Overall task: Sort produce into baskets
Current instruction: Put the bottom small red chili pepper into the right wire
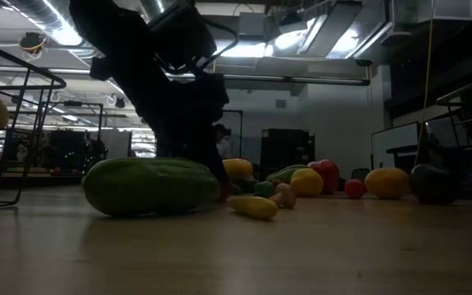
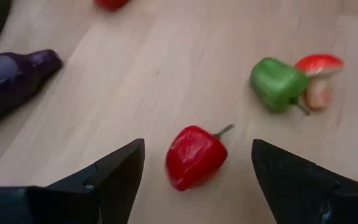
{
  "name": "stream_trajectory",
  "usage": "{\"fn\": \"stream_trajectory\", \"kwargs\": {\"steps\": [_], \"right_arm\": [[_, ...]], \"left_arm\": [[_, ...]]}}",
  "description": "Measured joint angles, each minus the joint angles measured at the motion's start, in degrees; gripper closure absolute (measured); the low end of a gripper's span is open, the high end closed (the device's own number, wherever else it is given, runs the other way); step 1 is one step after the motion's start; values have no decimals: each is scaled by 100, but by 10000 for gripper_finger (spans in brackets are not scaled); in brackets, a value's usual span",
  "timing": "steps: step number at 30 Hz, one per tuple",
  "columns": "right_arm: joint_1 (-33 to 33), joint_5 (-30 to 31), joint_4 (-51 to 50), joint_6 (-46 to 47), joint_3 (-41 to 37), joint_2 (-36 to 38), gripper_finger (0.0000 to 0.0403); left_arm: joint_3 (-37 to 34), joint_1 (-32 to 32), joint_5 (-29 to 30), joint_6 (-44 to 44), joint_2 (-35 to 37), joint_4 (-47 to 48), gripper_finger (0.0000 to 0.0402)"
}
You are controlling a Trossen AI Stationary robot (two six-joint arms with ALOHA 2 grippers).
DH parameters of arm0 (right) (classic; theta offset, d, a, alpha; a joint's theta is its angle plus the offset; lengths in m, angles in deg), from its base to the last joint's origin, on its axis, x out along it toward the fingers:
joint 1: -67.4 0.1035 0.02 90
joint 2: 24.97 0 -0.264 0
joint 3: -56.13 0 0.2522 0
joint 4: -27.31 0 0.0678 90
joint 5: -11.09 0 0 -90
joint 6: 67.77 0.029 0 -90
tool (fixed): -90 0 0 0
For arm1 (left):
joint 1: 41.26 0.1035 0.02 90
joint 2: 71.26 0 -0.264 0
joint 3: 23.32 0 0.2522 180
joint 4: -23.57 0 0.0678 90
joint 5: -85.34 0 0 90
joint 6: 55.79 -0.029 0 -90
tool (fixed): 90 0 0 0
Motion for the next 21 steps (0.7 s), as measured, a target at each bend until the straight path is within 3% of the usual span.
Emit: {"fn": "stream_trajectory", "kwargs": {"steps": [11, 21], "right_arm": [[0, 2, -2, -149, 0, -2, 51], [0, -55, -4, -144, 0, 11, 52]], "left_arm": [[0, 45, -5, -204, -173, 26, 112], [0, 83, -5, -157, -173, 51, 188]]}}
